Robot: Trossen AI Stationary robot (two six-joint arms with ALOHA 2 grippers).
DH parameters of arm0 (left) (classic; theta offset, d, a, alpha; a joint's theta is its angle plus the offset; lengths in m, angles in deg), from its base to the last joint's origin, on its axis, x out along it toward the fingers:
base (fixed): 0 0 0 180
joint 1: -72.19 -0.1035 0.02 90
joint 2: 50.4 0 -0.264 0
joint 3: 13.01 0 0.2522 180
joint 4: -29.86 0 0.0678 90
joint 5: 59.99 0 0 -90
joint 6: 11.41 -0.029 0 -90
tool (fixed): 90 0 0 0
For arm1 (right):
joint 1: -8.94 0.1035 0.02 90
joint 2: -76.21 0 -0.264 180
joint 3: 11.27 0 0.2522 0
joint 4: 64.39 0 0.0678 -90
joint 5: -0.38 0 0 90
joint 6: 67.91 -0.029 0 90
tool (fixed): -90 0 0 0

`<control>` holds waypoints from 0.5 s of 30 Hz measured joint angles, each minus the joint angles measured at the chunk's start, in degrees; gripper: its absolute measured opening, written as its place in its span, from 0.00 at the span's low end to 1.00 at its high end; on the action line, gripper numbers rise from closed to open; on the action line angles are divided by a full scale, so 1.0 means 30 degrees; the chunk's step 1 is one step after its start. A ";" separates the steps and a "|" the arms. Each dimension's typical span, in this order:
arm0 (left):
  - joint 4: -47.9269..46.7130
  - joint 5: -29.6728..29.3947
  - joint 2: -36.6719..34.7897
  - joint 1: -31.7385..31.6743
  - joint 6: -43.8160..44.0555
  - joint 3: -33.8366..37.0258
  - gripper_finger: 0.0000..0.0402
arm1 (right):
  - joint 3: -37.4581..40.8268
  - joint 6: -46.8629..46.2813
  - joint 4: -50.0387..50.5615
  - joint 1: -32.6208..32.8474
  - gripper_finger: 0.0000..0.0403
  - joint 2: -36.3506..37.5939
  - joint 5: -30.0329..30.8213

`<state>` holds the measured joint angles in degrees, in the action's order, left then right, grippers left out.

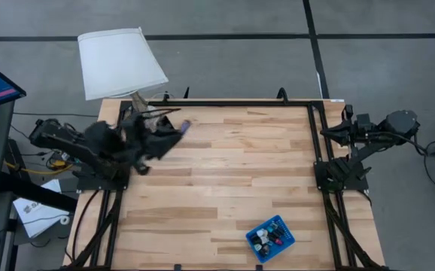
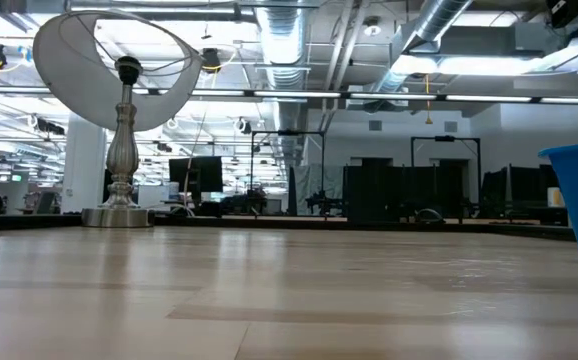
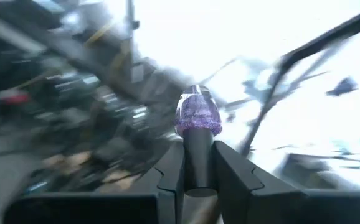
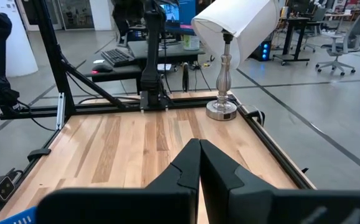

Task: Pick & Place Nail Polish
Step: Put the violet nail polish into the blue bin

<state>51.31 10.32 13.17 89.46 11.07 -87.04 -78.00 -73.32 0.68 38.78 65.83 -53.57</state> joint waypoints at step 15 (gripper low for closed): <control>0.4330 0.6799 -0.2218 0.0088 -0.3559 -0.1246 0.13 | 0.0000 -0.0419 -0.0588 -0.0007 0.00 0.0004 0.1011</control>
<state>64.30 30.72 6.52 89.73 0.39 -90.78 -78.00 -74.58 -1.08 38.76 65.84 -50.53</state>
